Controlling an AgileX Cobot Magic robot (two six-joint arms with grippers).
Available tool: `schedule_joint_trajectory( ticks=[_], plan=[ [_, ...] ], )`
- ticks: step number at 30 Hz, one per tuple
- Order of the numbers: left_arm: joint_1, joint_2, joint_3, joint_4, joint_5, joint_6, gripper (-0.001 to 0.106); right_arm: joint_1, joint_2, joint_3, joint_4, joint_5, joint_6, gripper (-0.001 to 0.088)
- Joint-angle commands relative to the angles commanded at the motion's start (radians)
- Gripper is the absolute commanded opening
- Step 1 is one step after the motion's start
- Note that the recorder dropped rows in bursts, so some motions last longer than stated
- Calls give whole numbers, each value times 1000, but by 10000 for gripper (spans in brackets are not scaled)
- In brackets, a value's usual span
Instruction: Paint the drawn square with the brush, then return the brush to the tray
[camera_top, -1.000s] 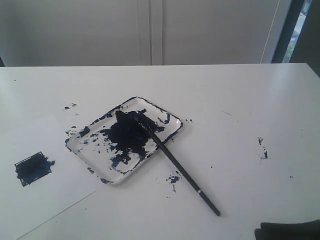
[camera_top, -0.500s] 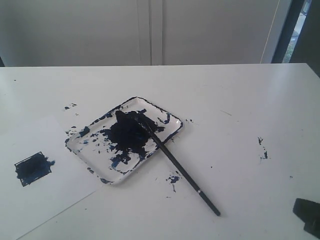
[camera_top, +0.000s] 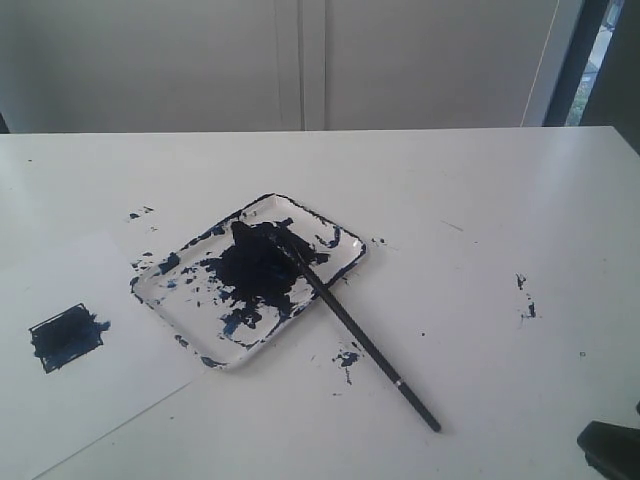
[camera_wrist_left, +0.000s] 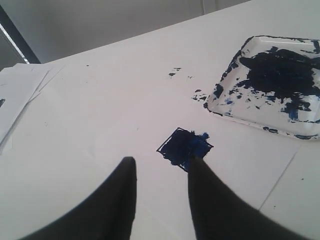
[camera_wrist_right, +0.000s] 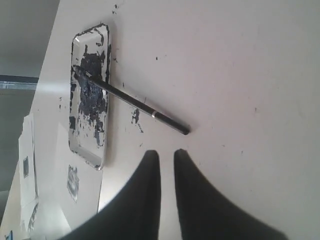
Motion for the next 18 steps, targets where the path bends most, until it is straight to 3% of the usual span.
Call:
schedule_joint_trajectory(
  ticks=[5,10,14,18],
  plan=[
    [2,0,38,27,-54,0,402,0,-66,40,-30,-55,0,107],
    [20,0,134,202,-315,0,402,-2,-225,100,-364,-304,0,107],
    [47,0,183,213,-481,0,402,-2,-298,100,-553,-322,0,107],
    [49,0,222,213,-523,0,402,-2,-298,100,-601,-315,0,107]
  ],
)
